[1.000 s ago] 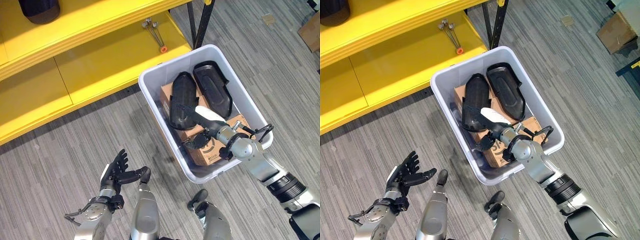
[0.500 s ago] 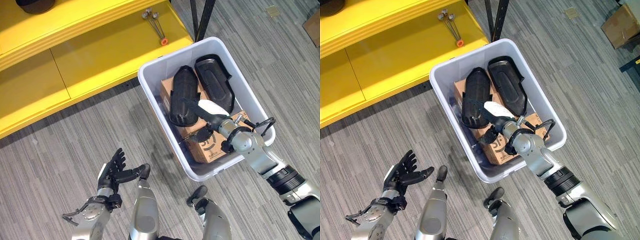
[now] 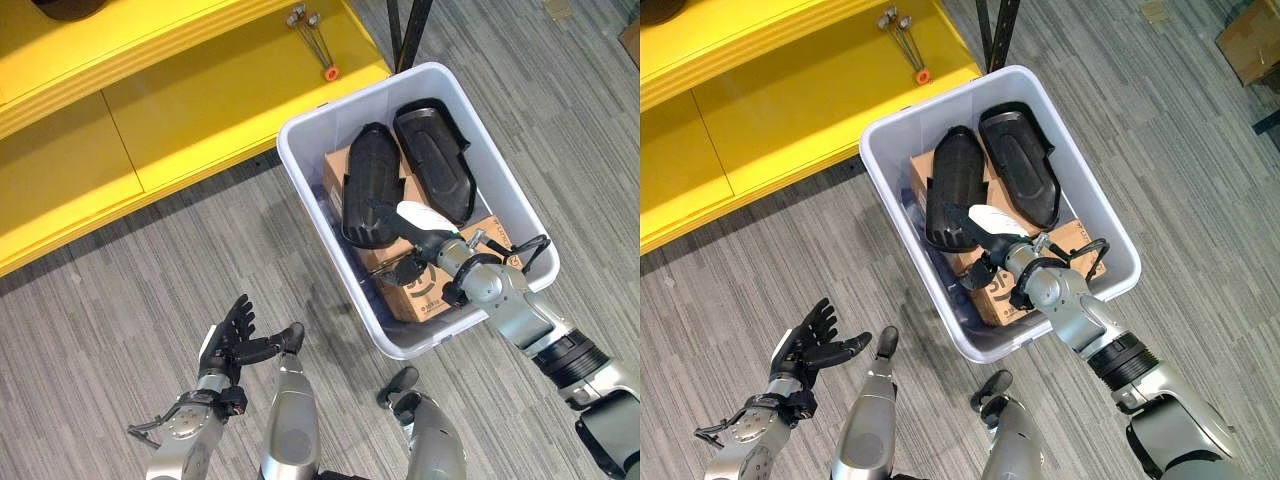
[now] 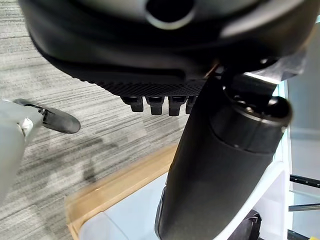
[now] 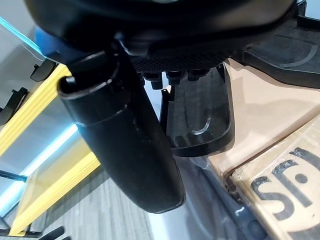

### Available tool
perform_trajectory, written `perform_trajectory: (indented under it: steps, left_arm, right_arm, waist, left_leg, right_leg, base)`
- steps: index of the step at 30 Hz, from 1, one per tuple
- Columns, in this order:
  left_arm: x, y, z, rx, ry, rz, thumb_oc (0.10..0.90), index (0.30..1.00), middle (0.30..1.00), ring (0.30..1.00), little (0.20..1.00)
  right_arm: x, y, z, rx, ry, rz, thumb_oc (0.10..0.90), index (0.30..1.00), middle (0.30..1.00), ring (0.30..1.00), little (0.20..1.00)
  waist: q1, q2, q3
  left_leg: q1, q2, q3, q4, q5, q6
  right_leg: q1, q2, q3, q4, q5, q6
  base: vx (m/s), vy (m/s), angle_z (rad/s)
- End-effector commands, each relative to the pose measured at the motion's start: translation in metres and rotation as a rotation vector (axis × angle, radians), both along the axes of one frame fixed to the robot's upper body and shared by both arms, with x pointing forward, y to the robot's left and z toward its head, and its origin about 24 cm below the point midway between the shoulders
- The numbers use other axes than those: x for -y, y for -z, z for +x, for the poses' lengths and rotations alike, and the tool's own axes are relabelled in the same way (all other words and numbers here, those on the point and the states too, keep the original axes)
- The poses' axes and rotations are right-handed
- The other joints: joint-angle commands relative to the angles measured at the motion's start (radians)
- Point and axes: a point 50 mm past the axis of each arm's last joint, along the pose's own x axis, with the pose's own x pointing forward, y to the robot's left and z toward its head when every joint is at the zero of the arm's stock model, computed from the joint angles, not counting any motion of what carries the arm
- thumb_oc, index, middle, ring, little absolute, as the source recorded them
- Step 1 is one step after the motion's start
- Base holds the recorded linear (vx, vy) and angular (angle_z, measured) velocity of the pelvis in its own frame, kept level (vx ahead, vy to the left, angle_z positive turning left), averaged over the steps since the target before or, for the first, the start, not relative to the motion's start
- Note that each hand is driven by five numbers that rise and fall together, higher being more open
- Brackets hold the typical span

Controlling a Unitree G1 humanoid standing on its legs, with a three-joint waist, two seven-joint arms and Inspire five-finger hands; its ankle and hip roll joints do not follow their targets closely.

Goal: Move parts from the plastic box to the shelf.

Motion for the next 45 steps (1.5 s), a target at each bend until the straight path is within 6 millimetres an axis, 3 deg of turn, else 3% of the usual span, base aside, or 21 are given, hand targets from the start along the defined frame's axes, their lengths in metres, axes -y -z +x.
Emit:
perform_trajectory:
  steps: [1,2,6,21,45]
  left_arm:
    - [-0.002,-0.035,0.004,0.182,0.014,0.031,0.900,1.000,1.000,1.000,1.000]
    - [-0.002,-0.035,0.004,0.181,0.012,0.031,0.900,1.000,1.000,1.000,1.000]
    - [-0.002,-0.035,0.004,0.181,0.013,0.032,0.900,1.000,1.000,1.000,1.000]
    - [-0.001,-0.034,0.002,0.181,0.000,0.022,0.900,1.000,1.000,1.000,1.000]
    - [-0.001,-0.038,0.002,0.194,-0.018,0.016,0.900,1.000,1.000,1.000,1.000]
  right_arm:
    - [-0.016,-0.061,0.008,0.253,-0.061,-0.006,0.900,1.000,1.000,1.000,1.000]
    - [-0.016,-0.061,0.008,0.254,-0.057,-0.006,0.900,1.000,1.000,1.000,1.000]
    - [-0.017,-0.060,0.012,0.251,-0.040,0.010,0.900,1.000,1.000,1.000,1.000]
    - [-0.008,-0.058,0.026,0.257,0.061,-0.007,0.900,1.000,1.000,1.000,1.000]
    - [-0.038,-0.067,0.039,0.297,0.057,-0.022,0.900,1.000,1.000,1.000,1.000]
  waist:
    - [0.005,-0.008,0.010]
    - [0.003,-0.011,0.010]
    - [0.006,-0.005,0.010]
    - [0.008,0.005,0.010]
    - [0.044,-0.008,0.010]
  left_leg:
    - [-0.046,0.014,0.000,-0.032,0.042,0.047]
    - [-0.034,0.016,-0.003,-0.035,0.024,0.040]
    - [-0.053,0.014,-0.001,-0.033,0.045,0.046]
    - [-0.072,0.009,-0.013,-0.044,0.031,0.047]
    - [-0.135,-0.009,-0.049,-0.008,0.014,0.066]
  right_leg:
    - [0.170,-0.012,0.038,-0.152,0.032,0.039]
    - [0.176,-0.010,0.049,-0.147,0.011,0.048]
    - [0.162,-0.011,0.039,-0.149,0.030,0.039]
    - [0.123,-0.011,0.058,-0.121,0.007,0.047]
    - [0.067,-0.019,0.063,-0.067,0.003,0.047]
  base:
    - [0.07,-0.034,0.00]
    - [0.07,-0.029,0.00]
    - [0.00,0.000,0.01]
    - [0.01,-0.003,0.01]
    - [0.00,0.001,0.02]
